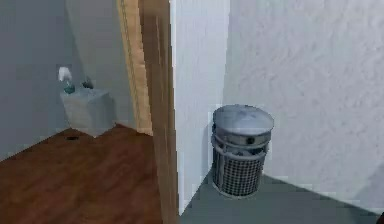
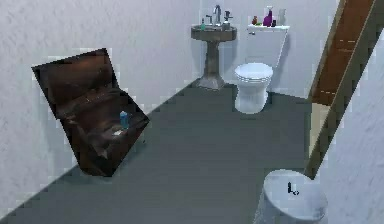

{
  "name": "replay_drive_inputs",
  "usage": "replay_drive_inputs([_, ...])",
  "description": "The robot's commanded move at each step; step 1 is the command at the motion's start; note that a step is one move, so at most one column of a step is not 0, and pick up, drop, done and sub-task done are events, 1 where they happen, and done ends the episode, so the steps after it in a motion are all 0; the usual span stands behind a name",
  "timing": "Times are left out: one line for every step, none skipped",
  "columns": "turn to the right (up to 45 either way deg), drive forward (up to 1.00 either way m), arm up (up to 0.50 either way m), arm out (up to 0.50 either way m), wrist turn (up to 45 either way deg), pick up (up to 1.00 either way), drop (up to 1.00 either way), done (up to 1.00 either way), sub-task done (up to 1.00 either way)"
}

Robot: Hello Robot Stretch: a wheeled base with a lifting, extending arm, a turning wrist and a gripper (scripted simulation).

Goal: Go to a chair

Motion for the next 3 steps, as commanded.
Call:
replay_drive_inputs([27.0,0.0,0.0,0.0,0.0,0.0,0.0,0.0,0.0])
replay_drive_inputs([0.0,0.3,0.0,0.0,0.0,0.0,0.0,0.0,0.0])
replay_drive_inputs([-45.0,0.0,0.0,0.0,0.0,0.0,0.0,0.0,0.0])
